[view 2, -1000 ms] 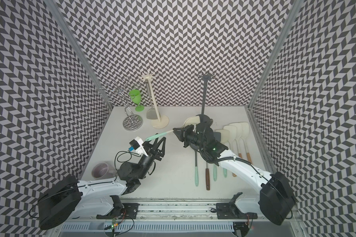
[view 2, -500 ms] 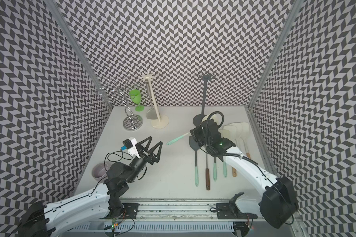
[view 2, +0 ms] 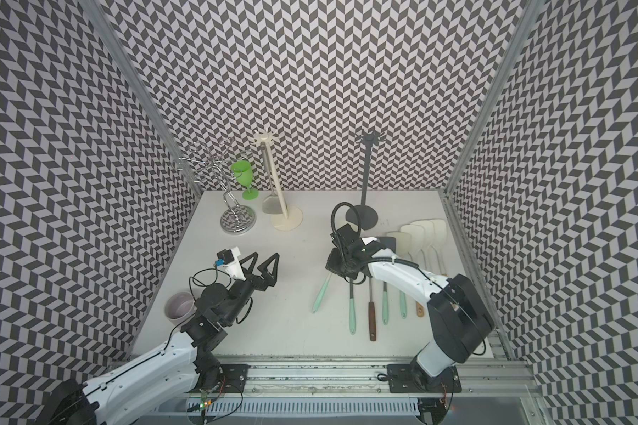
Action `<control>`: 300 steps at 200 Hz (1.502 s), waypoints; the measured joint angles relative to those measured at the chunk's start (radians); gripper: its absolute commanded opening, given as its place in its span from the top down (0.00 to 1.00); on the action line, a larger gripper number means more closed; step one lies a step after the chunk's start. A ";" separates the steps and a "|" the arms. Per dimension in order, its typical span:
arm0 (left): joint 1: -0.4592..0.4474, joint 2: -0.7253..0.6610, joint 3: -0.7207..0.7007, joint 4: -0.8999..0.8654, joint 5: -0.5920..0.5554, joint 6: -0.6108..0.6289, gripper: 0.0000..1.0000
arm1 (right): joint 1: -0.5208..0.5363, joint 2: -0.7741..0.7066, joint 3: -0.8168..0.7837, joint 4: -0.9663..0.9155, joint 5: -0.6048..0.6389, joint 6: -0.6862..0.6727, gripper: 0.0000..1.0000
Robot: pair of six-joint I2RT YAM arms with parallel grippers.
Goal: Take the spatula off the kitchen utensil rack
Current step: Place the spatula at the center of the board.
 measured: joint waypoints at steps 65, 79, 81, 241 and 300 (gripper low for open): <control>0.027 -0.023 -0.004 -0.018 0.013 -0.014 0.00 | 0.033 0.003 -0.046 0.046 -0.108 -0.153 1.00; 0.033 -0.029 -0.005 -0.018 0.013 -0.016 0.00 | 0.043 0.020 -0.013 0.013 -0.085 -0.172 1.00; 0.033 -0.030 -0.005 -0.018 0.013 -0.017 0.00 | 0.045 0.024 -0.008 0.011 -0.084 -0.174 1.00; 0.048 -0.038 -0.077 0.010 0.040 -0.095 0.00 | 0.076 0.230 0.007 -0.013 0.014 -0.163 1.00; 0.048 -0.050 -0.077 0.012 0.043 -0.107 0.00 | 0.079 0.230 0.007 -0.012 0.019 -0.159 0.81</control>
